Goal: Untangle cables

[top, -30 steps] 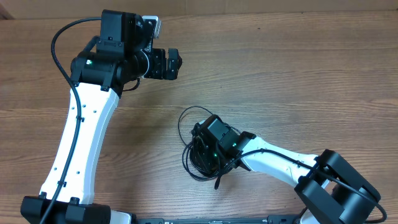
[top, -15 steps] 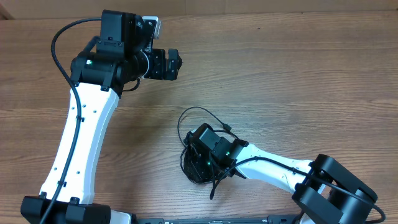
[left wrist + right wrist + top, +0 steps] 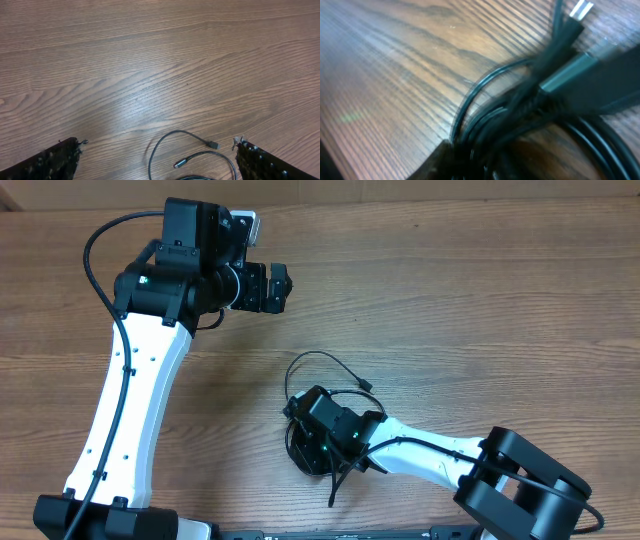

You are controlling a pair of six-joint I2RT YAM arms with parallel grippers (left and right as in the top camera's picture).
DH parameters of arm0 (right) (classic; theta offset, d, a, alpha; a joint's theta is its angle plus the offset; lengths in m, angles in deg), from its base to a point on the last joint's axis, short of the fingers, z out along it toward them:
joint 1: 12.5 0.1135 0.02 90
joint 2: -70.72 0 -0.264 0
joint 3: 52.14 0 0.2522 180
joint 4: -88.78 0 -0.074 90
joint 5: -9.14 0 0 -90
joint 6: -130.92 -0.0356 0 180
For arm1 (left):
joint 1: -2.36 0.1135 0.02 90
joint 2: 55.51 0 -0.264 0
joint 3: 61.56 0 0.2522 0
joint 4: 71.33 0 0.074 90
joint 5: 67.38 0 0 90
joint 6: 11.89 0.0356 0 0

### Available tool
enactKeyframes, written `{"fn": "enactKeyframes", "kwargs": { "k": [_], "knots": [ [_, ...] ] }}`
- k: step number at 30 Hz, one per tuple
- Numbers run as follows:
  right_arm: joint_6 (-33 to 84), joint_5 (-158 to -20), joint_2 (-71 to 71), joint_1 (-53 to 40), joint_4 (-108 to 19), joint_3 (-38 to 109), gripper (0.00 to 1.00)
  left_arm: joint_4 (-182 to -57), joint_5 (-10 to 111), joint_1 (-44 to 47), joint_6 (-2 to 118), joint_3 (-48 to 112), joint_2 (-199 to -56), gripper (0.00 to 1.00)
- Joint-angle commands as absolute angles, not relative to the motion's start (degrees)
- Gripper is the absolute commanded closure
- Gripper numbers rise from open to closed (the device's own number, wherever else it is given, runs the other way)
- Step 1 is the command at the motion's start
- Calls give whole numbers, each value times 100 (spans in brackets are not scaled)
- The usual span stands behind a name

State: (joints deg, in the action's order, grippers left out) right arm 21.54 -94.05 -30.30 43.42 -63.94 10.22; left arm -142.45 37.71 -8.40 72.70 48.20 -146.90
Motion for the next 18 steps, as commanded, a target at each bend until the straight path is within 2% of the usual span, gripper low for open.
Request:
{"fn": "enactKeyframes", "kwargs": {
  "k": [1, 3, 10, 18],
  "knots": [
    [2010, -9328, -3325, 4357, -6287, 889, 84, -14228, 3727, -854, 7429, 4781, -14701, 0],
    [2005, -9333, -3322, 4340, -6285, 895, 96, -14226, 3725, -854, 7429, 4781, -14701, 0],
    [2014, -9330, -3145, 4206, -5929, 1169, 96, -14226, 3734, -854, 7429, 4781, -14701, 0],
    [2185, -9339, -1755, 3542, -4969, 1761, 96, -14234, 3769, -854, 7239, 4781, -14701, 2]
  ]
}}
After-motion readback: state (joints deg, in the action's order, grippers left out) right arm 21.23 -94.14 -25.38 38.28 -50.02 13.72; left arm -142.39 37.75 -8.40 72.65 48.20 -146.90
